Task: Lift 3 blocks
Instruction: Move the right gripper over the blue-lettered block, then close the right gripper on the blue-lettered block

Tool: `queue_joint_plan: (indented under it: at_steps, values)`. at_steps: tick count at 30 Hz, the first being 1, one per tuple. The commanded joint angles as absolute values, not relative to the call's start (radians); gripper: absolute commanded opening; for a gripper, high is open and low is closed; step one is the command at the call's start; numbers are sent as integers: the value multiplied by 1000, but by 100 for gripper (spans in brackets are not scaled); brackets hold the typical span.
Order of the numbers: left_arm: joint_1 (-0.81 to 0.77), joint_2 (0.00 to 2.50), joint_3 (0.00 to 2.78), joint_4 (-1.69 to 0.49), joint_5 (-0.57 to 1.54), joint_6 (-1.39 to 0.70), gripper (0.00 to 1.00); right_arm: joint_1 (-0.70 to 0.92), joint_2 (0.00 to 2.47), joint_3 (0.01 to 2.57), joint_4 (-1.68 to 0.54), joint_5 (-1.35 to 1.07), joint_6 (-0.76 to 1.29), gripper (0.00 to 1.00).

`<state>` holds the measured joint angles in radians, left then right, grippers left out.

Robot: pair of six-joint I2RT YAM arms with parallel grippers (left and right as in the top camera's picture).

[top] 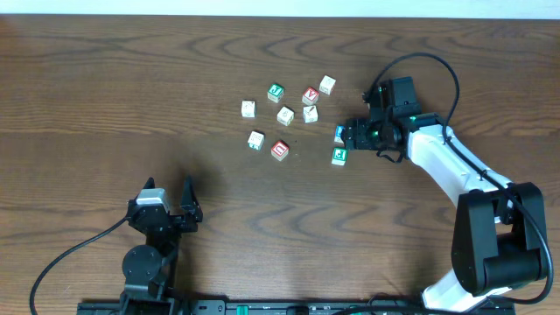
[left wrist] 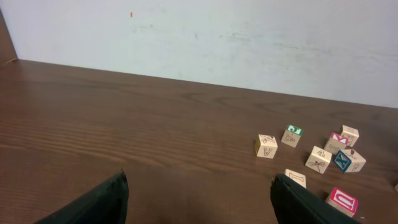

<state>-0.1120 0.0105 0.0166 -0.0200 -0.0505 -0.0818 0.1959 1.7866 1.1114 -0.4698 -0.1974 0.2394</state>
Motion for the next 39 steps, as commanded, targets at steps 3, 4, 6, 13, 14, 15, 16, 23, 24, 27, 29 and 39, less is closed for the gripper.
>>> queue_joint_plan:
  at_steps: [3, 4, 6, 13, 14, 15, 16, 23, 24, 27, 29, 39]
  values:
    - [-108, 5, 4, -67, -64, -90, 74, 259, 1777, 1132, -453, -102, 366, 78]
    - [-108, 5, 4, -67, -64, -90, 74, 270, 1780, 1132, -441, -101, 371, 78]
    - [-108, 5, 4, -67, -64, -90, 74, 291, 1784, 1132, -413, -86, 393, 80]
    - [-108, 5, 4, -67, -64, -90, 74, 359, 1790, 1132, -393, 127, 543, 76]
    - [-108, 5, 4, -67, -64, -90, 74, 361, 1792, 1132, -392, 138, 559, 75]
    - [-108, 5, 4, -67, -64, -90, 74, 361, 1792, 1132, -392, 152, 590, 73]
    - [-108, 5, 4, -67, -64, -90, 74, 361, 1797, 1132, -390, 161, 611, 72]
    - [-108, 5, 4, -67, -63, -90, 74, 362, 1873, 1132, -316, 132, 624, 71]
    - [-108, 5, 4, -67, -64, -90, 74, 362, 1890, 1132, -303, 110, 624, 70]
    - [-108, 5, 4, -67, -64, -90, 74, 362, 1921, 1132, -273, 73, 623, 67]
    - [-108, 5, 4, -67, -64, -90, 74, 362, 1927, 1132, -264, 73, 620, 63]
    - [-108, 5, 4, -67, -64, -90, 74, 362, 1926, 1135, -255, 70, 556, 31]
